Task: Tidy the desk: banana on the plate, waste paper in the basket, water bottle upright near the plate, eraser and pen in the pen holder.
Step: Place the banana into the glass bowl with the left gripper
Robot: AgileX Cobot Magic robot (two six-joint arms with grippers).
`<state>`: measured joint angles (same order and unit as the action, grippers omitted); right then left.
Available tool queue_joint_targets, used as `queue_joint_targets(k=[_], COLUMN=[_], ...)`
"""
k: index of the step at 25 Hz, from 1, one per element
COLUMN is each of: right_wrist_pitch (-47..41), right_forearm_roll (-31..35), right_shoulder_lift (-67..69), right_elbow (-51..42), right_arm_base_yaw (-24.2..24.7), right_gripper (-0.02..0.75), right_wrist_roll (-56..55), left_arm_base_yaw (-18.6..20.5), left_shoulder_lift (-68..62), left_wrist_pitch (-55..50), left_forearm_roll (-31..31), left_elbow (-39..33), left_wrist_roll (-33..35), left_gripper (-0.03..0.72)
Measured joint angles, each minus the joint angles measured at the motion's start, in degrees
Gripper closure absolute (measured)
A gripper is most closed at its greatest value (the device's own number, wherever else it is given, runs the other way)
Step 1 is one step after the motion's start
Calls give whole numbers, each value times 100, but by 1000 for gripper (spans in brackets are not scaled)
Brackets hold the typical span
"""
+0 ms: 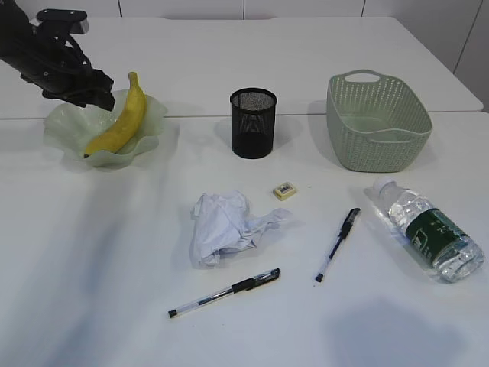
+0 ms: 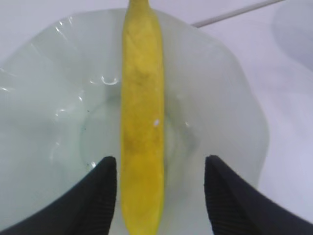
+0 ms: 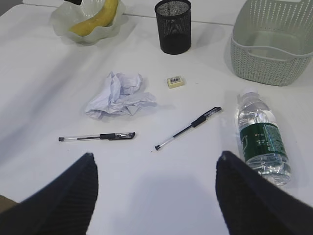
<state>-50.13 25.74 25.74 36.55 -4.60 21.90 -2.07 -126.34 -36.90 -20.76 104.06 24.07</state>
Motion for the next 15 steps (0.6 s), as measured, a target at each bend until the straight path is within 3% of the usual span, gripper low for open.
queue_joint_targets(k=[8, 15], right_wrist_pitch=[0, 0], right_forearm_roll=[38, 96], right_shoulder_lift=[0, 0], right_elbow=[0, 0], right_arm_base_yaw=[0, 0], right_gripper=[183, 183], right_wrist_roll=[0, 0], left_arm_base_yaw=[0, 0], left_shoulder_lift=[202, 454], left_wrist_pitch=[-812, -1671], left_forearm_roll=[68, 823], left_elbow=[0, 0], left_wrist_roll=[-24, -388], left_gripper=[274, 274])
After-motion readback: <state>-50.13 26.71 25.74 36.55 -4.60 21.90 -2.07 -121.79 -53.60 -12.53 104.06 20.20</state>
